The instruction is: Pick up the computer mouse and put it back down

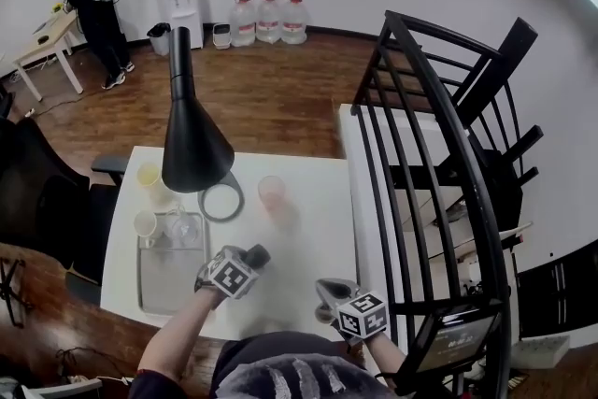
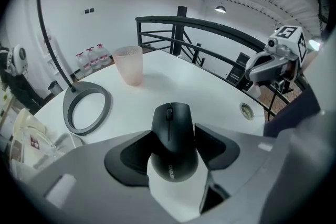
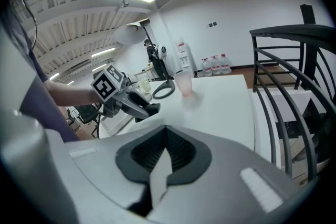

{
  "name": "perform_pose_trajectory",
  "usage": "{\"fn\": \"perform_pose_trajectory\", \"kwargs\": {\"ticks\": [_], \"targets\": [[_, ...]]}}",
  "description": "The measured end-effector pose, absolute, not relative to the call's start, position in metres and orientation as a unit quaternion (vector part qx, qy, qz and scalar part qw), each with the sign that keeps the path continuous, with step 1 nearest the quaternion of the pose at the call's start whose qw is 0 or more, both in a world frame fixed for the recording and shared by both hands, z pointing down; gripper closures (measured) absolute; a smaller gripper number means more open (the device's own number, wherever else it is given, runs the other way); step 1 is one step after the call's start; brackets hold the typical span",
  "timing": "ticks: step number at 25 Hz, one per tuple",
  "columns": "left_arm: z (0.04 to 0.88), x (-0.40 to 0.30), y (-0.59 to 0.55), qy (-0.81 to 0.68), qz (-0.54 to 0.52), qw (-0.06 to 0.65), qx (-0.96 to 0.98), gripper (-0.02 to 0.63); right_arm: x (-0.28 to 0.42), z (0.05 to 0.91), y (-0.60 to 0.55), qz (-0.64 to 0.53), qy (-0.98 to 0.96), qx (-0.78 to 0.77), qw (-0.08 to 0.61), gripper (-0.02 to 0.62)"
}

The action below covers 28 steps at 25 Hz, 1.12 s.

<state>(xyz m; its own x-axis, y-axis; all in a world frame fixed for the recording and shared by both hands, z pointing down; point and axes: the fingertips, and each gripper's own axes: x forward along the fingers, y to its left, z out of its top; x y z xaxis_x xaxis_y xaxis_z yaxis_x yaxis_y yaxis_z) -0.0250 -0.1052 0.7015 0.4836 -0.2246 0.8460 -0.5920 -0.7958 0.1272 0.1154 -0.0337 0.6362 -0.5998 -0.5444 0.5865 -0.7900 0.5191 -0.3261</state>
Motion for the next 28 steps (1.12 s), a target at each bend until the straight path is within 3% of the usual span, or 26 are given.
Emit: {"fn": "perform_pose_trajectory", "kwargs": {"ticks": [17, 28], "targets": [[0.729, -0.022, -0.109, -0.245, 0.459, 0.213, 0.827, 0.327, 0.117, 0.641, -0.035, 0.297, -0.841, 0.398, 0.215, 0.592], [0.744, -0.019, -0.108, -0.236, 0.504, 0.155, 0.816, 0.312, 0.112, 0.640, -0.036, 0.295, -0.844, 0.394, 0.211, 0.594]]}}
